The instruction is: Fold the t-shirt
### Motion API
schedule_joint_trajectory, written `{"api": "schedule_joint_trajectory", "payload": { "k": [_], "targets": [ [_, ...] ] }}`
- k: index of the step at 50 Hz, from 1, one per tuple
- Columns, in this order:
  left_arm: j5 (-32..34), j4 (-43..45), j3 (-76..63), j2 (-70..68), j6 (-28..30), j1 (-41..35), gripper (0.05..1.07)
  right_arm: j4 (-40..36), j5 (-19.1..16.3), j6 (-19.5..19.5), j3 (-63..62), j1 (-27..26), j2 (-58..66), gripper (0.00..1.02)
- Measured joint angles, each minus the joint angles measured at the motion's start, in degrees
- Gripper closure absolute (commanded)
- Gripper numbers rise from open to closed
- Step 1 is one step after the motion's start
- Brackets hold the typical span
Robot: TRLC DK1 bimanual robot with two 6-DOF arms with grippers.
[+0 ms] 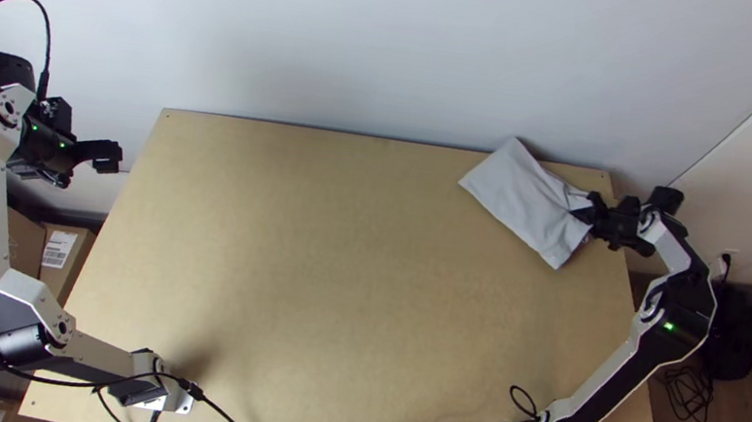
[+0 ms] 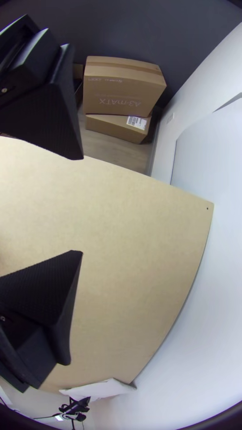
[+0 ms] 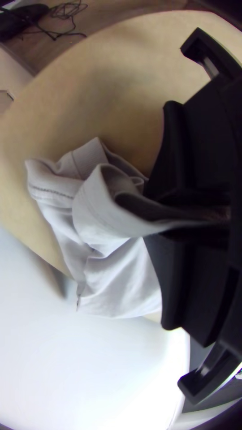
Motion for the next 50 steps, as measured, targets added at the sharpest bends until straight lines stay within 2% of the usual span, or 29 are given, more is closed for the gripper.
{"api": "schedule_joint_trajectory", "payload": {
  "k": [14, 15, 16, 17, 19, 20, 27, 37, 44, 50],
  "targets": [
    [0.0, 0.0, 0.0, 0.0, 0.0, -1.1, 0.10, -0.7, -0.5, -4.9, 0.6, -6.7, 0.3, 0.98],
    [0.0, 0.0, 0.0, 0.0, 0.0, -1.2, 0.10, -0.8, -0.5, -5.2, 0.8, -7.1, 0.4, 0.90],
    [0.0, 0.0, 0.0, 0.0, 0.0, -1.3, 0.10, -0.9, -0.5, -5.5, 1.1, -7.5, 0.5, 0.75],
    [0.0, 0.0, 0.0, 0.0, 0.0, -1.4, 0.10, -1.0, -0.5, -6.0, 1.3, -8.0, 0.7, 0.59],
    [0.0, 0.0, 0.2, 0.0, 0.0, -1.6, 0.10, -1.0, -0.5, -6.4, 1.8, -8.6, 0.9, 0.17],
    [0.0, 0.0, 0.3, 0.0, 0.0, -1.7, 0.10, -1.0, -0.5, -6.5, 2.1, -9.0, 0.9, 0.06],
    [0.0, 0.0, 0.7, 0.0, -0.3, -2.6, 0.10, -1.2, 0.2, -6.7, 4.7, -12.2, 1.2, 0.04],
    [0.0, 0.3, 1.2, 0.5, -1.1, -3.7, 0.10, 0.2, 5.7, -9.3, 8.3, -17.0, -0.7, 0.04],
    [0.0, 0.7, 4.4, 1.8, -1.4, -5.5, 0.10, 2.2, 7.5, -11.1, 9.1, -18.1, -7.6, 0.04],
    [0.0, 2.0, 8.8, 2.3, -2.2, -8.0, 0.10, 4.4, 9.0, -12.3, 9.9, -16.8, -17.4, 0.04]
  ]
}}
